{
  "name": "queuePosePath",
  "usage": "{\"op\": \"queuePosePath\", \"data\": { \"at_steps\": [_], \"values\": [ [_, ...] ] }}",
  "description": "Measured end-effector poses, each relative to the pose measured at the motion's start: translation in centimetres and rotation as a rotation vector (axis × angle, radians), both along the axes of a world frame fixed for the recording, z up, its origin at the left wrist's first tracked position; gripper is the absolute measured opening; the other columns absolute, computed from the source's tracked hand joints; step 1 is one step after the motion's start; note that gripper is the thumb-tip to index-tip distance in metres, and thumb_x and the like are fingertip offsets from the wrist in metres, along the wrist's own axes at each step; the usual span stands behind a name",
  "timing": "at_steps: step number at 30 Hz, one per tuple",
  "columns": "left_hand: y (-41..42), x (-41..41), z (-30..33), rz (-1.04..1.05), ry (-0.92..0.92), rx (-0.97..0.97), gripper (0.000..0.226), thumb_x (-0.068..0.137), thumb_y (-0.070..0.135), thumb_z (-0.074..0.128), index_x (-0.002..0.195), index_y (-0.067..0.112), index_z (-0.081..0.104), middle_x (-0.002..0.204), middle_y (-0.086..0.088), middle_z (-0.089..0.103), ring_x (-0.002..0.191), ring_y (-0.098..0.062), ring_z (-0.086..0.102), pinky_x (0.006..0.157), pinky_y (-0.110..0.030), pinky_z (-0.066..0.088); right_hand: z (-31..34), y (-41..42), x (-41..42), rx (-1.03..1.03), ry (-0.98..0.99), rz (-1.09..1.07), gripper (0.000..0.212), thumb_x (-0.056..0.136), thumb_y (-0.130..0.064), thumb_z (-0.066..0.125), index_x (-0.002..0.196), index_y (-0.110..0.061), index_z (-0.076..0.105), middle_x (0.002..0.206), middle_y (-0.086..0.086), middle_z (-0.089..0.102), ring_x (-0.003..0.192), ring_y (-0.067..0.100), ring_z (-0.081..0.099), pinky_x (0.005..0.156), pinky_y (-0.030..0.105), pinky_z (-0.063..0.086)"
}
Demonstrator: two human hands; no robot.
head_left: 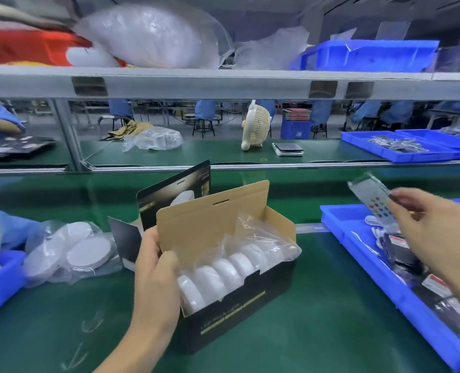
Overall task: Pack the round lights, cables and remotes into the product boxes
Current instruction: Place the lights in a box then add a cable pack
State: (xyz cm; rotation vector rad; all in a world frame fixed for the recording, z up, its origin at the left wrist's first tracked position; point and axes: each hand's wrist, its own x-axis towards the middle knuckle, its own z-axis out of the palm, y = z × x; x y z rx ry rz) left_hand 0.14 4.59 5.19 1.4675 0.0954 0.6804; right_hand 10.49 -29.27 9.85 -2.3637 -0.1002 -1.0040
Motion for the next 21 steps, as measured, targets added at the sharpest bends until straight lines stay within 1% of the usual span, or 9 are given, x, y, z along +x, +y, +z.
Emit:
{"op": "queuePosePath", "data": {
  "at_steps": [2,4,10,12,14,15,17,19,21],
  "values": [
    [-0.9,1.5,0.6,-0.018,-0.009,-0.041,0.048,0.061,0.009,0.037,0.094,0.027,0.067,0.089,0.013,0.07,0.081,0.0,0.061,0.068,-0.019,0.052,2.1,4.3,-2.6,-0.013,-0.23,0.428,0.018,0.089,-0.033,0.061,0.102,-0.026,0.069,0.099,-0.012,0.067,0.085,0.001,0.064,0.08,0.013,0.048],
    [-1.5,3.1,0.8,-0.084,-0.023,0.0,0.052,0.066,0.001,0.035,0.093,0.029,0.069,0.089,0.015,0.072,0.081,0.003,0.063,0.067,-0.016,0.054,2.2,9.0,-3.5,-0.256,-0.238,0.637,0.017,0.087,-0.021,0.064,0.101,-0.024,0.071,0.097,-0.012,0.062,0.086,0.005,0.061,0.075,0.02,0.051],
    [-2.3,7.2,0.9,-0.197,0.028,0.055,0.048,0.07,-0.006,0.038,0.099,0.019,0.067,0.079,0.014,0.071,0.073,-0.006,0.063,0.059,-0.015,0.051,-0.4,18.7,0.7,-1.091,0.266,0.43,0.029,0.089,-0.006,0.054,0.113,-0.016,0.066,0.113,0.002,0.06,0.108,0.026,0.057,0.067,0.036,0.04],
    [-2.4,7.0,1.5,0.037,-0.014,0.372,0.052,0.076,-0.003,0.043,0.122,0.015,0.059,0.104,0.008,0.065,0.095,-0.011,0.057,0.085,-0.025,0.051,-0.2,18.3,1.3,-1.042,0.335,0.603,0.029,0.087,-0.004,0.054,0.111,-0.013,0.068,0.113,0.008,0.064,0.104,0.031,0.061,0.069,0.034,0.04],
    [-2.9,6.2,2.2,0.218,-0.392,0.809,0.058,0.077,-0.004,0.045,0.135,0.004,0.047,0.124,-0.011,0.05,0.118,-0.02,0.046,0.104,-0.03,0.038,0.9,14.4,1.8,-0.728,0.317,0.762,0.031,0.086,-0.004,0.056,0.11,-0.014,0.072,0.112,0.006,0.07,0.103,0.029,0.064,0.082,0.033,0.049],
    [-3.5,5.9,2.2,0.169,-0.569,0.994,0.055,0.079,-0.004,0.046,0.134,0.003,0.048,0.127,-0.016,0.048,0.121,-0.023,0.045,0.106,-0.029,0.035,1.6,11.5,2.3,-0.521,0.182,0.671,0.028,0.087,-0.007,0.057,0.107,-0.015,0.074,0.107,0.004,0.073,0.099,0.028,0.066,0.084,0.034,0.051],
    [-5.1,5.2,2.5,-0.084,-0.527,1.222,0.05,0.089,0.012,0.047,0.139,0.01,0.045,0.13,-0.01,0.051,0.122,-0.021,0.048,0.106,-0.022,0.035,2.3,4.4,3.6,-0.355,0.054,0.201,0.023,0.09,-0.021,0.057,0.107,-0.02,0.072,0.101,0.003,0.073,0.095,0.03,0.067,0.082,0.037,0.053],
    [-5.9,5.4,2.3,-0.283,-0.08,1.427,0.064,0.095,0.054,0.027,0.153,0.025,0.024,0.138,0.008,0.045,0.126,-0.012,0.042,0.105,-0.02,0.033,1.0,-0.9,3.9,-0.641,0.464,-0.278,0.029,0.091,-0.036,0.053,0.114,-0.023,0.064,0.113,0.006,0.068,0.104,0.031,0.063,0.085,0.037,0.048],
    [-5.3,6.5,1.5,-0.31,0.178,1.673,0.081,0.086,0.076,0.012,0.154,0.031,0.017,0.141,0.015,0.041,0.129,-0.011,0.035,0.106,-0.028,0.033,-2.3,-2.8,3.6,-0.864,0.791,-0.381,0.034,0.09,-0.04,0.051,0.116,-0.022,0.062,0.12,0.004,0.064,0.111,0.026,0.062,0.09,0.035,0.046]
  ]
}}
